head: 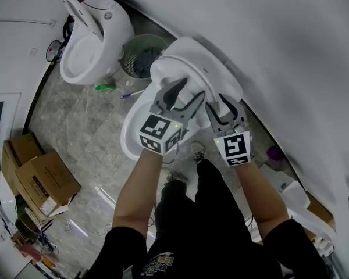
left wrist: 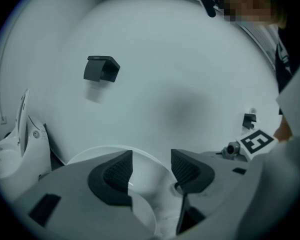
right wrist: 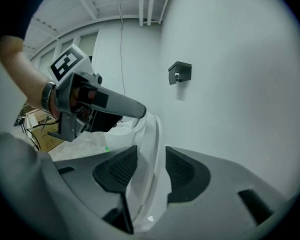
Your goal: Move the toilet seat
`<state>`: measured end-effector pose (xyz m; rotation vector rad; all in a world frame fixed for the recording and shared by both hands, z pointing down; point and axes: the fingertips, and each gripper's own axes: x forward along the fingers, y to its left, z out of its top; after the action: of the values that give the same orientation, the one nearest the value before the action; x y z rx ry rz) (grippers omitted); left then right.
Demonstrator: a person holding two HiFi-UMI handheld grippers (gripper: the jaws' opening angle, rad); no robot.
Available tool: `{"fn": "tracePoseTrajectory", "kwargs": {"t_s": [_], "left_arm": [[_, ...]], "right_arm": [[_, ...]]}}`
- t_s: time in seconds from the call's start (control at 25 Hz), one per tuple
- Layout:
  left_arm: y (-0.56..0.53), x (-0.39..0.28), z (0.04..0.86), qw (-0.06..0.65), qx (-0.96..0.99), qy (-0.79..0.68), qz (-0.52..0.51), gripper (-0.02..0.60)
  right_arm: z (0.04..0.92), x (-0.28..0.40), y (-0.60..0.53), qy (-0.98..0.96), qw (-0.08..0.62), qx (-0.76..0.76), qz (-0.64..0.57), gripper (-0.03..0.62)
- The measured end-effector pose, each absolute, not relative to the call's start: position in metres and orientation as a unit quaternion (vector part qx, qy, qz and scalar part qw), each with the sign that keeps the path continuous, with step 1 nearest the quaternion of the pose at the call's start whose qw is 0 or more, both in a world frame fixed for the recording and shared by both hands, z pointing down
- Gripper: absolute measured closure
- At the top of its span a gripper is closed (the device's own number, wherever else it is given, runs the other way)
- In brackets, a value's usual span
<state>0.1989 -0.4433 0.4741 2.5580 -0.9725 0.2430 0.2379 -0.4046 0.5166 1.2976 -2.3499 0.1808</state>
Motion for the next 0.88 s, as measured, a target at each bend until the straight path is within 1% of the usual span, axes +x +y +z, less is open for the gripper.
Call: {"fn": "tracePoseTrajectory", "kwargs": {"t_s": [0.32,0.56,0.76,0.88], "left_arm": [[-0.433,0.184,0.463,0.19,0.908,-0.363,0.092,0.35],[-0.413,0.162,0.43,0.177,0.9,-0.39,0.077,0.354],[-0.39,0.123,0.393,0.16,0.882,-0.438,0.062,0.383],[-0.374,0.093,0.371,0.146,0.869,-0.469,0.063,0.421]], "right_arm": [[0.507,0.23,-0.402,-0.868,0.217,0.442,0.061,0.421],[0.475,0.207,-0.396,-0.886,0.206,0.414,0.04,0.419],[0.441,0.179,-0.389,-0.906,0.189,0.378,0.017,0.422],[0.416,0.158,-0.382,-0.918,0.174,0.356,0.008,0.434]]}}
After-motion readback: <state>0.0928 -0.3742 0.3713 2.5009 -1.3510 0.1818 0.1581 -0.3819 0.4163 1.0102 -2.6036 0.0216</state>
